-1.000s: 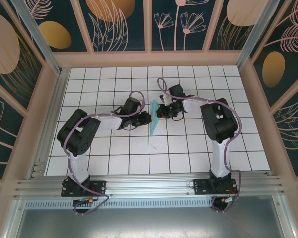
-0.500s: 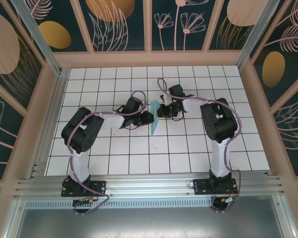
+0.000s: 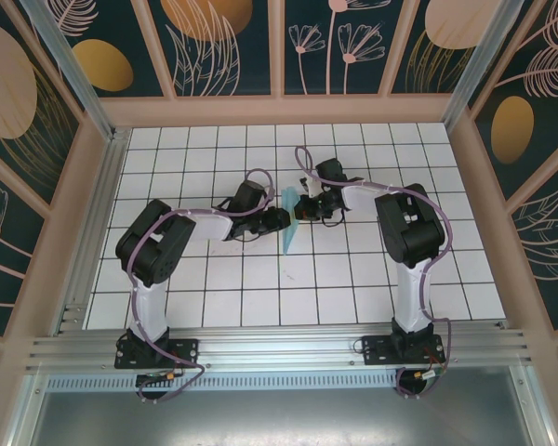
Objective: Fold a paper plane with a square sheet of paper (pick it up from the middle)
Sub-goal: Fold the wing for the fifth time at the center of the table.
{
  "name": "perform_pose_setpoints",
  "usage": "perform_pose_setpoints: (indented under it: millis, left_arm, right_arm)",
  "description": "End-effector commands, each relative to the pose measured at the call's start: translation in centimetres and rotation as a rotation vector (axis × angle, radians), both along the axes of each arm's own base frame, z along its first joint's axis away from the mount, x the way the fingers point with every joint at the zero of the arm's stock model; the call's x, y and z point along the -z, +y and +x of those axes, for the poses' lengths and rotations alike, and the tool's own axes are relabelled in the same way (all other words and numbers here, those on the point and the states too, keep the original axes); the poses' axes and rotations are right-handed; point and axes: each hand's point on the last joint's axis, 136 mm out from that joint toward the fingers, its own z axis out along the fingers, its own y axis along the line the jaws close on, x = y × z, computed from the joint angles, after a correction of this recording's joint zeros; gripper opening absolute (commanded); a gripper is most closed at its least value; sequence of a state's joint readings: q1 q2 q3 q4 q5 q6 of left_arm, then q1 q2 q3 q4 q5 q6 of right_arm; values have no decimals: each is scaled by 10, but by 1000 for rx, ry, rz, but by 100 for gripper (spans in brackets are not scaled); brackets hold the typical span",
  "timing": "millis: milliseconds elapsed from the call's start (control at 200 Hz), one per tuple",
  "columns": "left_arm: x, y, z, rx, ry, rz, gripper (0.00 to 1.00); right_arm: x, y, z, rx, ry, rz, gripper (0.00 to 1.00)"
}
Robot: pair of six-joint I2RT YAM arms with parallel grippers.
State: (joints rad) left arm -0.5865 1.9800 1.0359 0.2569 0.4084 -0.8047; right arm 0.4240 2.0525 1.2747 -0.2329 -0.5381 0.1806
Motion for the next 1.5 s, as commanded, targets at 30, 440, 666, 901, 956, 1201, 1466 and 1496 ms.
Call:
perform_pose_setpoints:
  millis: [30,440,666,901,956,1201,1466,1496]
  left_arm:
    - [-14,2,8,-17,-39,-40,36]
    - [4,-5,5,44,17,-24,35]
    - [13,-4,5,53,46,14,29]
    - [28,8,3,16,94,95,21]
    - [29,11,3,8,97,110,20]
    - [33,16,2,-24,109,125,19]
    - [33,16,5,-88,127,86,20]
    - [32,17,5,-98,130,78,20]
  right_arm:
    - [10,-4,6,0,1,-28,0]
    - [9,-3,5,-6,1,-25,0]
    - [11,-3,5,-8,7,-25,0]
    - [7,0,6,-6,6,-14,0]
    - [3,1,6,-2,11,-3,2]
    - [-39,6,15,52,6,148,26]
    - [-44,-8,-1,102,-59,130,31]
    - [-41,-8,-2,107,-62,128,31]
